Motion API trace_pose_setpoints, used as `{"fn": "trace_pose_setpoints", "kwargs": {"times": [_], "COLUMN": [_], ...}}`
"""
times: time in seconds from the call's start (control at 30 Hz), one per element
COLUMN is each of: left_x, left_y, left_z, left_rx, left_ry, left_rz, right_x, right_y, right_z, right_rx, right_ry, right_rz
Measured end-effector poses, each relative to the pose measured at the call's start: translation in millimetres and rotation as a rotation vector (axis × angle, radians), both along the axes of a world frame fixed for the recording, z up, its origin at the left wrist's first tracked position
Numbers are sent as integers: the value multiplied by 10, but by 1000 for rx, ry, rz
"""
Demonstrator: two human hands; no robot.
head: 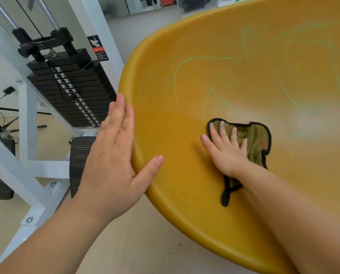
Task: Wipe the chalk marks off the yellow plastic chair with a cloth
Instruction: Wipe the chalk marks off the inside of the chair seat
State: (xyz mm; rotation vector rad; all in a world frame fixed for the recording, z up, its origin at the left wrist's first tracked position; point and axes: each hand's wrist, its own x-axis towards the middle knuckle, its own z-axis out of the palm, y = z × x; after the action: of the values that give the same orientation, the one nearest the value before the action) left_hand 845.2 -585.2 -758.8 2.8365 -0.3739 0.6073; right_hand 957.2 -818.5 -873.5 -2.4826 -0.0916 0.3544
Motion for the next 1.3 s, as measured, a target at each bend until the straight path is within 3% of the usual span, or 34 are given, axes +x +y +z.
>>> {"fn": "trace_pose_setpoints", "kwargs": {"times": [0.23, 0.3, 0.37, 0.5, 0.63, 0.73, 0.9, 1.0, 1.1, 1.3], "left_x": [2, -7, -15, -9, -27, -58, -48, -33, -55, -97], "left_y": [-87, -125, -168, -253, -220, -246, -358, -482, -683, -1026], "left_z": [-41, -34, -21, -35, -47, -51, -8, 20, 7, -256], "left_rx": [-48, -46, -15, 55, 121, 190, 352, 387, 406, 543], "left_ry": [-30, -24, -6, -5, 9, 9, -23, -4, 54, 231], "left_rz": [24, 31, 60, 85, 68, 68, 37, 1, -72, -164], "right_x": [-785, -748, -571, -156, -96, -220, -660, -779, -695, -374], "right_y": [566, 406, 154, -576, -995, -744, 78, 95, -261, -1536], "right_z": [420, 353, 157, -220, -260, -176, 88, 88, -66, -272], "right_rx": [334, 304, 111, -343, -427, -313, 13, 65, -113, -520], "right_ry": [-92, -107, -132, -27, 81, 103, 1, -69, -65, 118], "right_rz": [489, 540, 484, 92, -61, 40, 439, 525, 447, -75]}}
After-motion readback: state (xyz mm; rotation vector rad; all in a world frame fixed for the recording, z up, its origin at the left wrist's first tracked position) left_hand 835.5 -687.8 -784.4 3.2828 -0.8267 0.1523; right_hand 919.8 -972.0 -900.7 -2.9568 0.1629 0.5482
